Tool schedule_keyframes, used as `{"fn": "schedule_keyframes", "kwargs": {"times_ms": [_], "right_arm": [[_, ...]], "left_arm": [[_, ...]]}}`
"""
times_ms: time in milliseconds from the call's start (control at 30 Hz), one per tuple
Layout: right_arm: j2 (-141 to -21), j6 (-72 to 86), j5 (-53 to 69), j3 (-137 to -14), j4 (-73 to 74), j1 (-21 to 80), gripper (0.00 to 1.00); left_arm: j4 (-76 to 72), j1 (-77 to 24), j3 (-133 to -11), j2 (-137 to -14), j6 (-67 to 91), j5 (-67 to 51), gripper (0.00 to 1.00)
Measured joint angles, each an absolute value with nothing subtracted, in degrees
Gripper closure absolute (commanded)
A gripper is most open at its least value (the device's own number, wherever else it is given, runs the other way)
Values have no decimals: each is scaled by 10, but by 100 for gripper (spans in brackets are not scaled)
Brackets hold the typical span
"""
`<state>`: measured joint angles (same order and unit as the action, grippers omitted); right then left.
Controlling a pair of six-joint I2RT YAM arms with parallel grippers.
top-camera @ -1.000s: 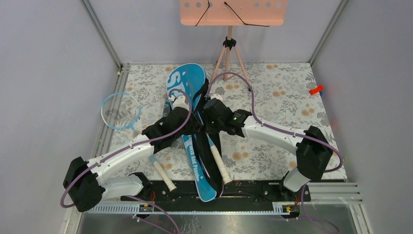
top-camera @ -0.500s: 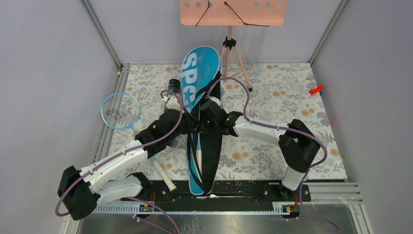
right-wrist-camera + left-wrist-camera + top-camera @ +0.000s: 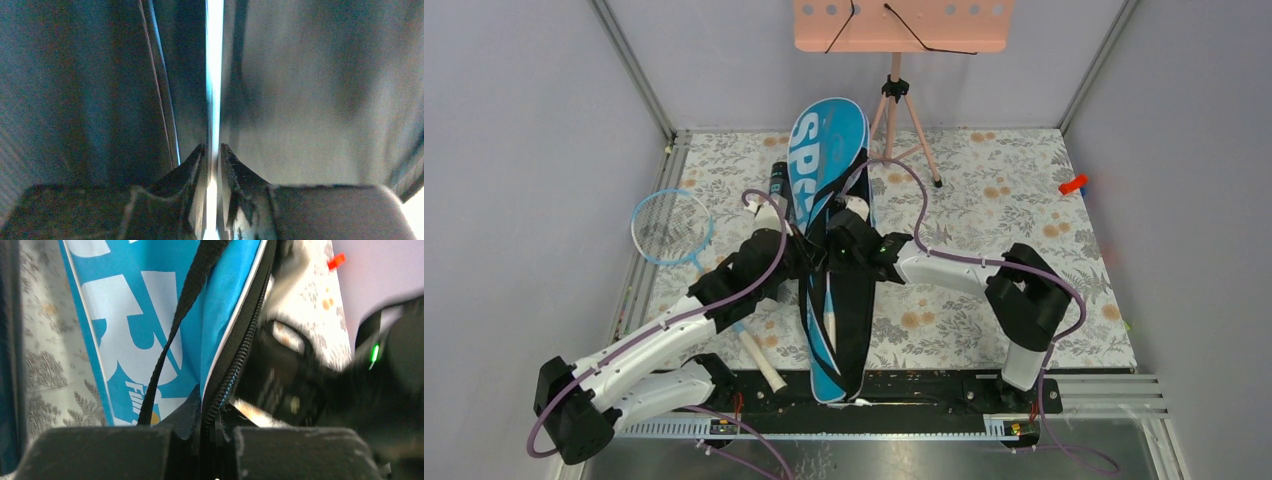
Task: Pack up the badminton gear
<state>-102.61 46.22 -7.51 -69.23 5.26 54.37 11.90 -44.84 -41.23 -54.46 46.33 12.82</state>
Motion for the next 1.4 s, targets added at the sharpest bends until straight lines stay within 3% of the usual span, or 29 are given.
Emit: {"fn": "schedule_keyframes", "kwargs": {"times_ms": [167, 267, 500, 700, 933, 1100, 1233, 1333, 1400], "right_arm": [[-1019, 394, -107, -690, 2, 521, 42], [-981, 339, -93, -668, -1, 512, 2], [-791, 256, -36, -569, -24, 513, 0], [-650, 238, -90, -440, -77, 510, 0], [-630, 240, -129, -325, -85, 465, 0], [-722, 249, -125, -327, -116, 450, 6], [-834, 264, -94, -342, -148, 447, 18], [-878, 270, -68, -357, -166, 446, 60], [-887, 274, -48, -361, -183, 446, 82]], "left_arm": [[162, -475, -413, -517, 466, 110, 100], [180, -477, -413, -515, 470, 103, 100], [188, -475, -413, -522, 472, 105, 100], [182, -473, -404, -526, 477, 100, 100], [170, -474, -384, -514, 481, 90, 100], [162, -473, -371, -497, 484, 84, 100], [161, -474, -366, -488, 488, 79, 100], [161, -473, -362, -484, 491, 79, 100], [163, -474, -356, -477, 493, 81, 100]]}}
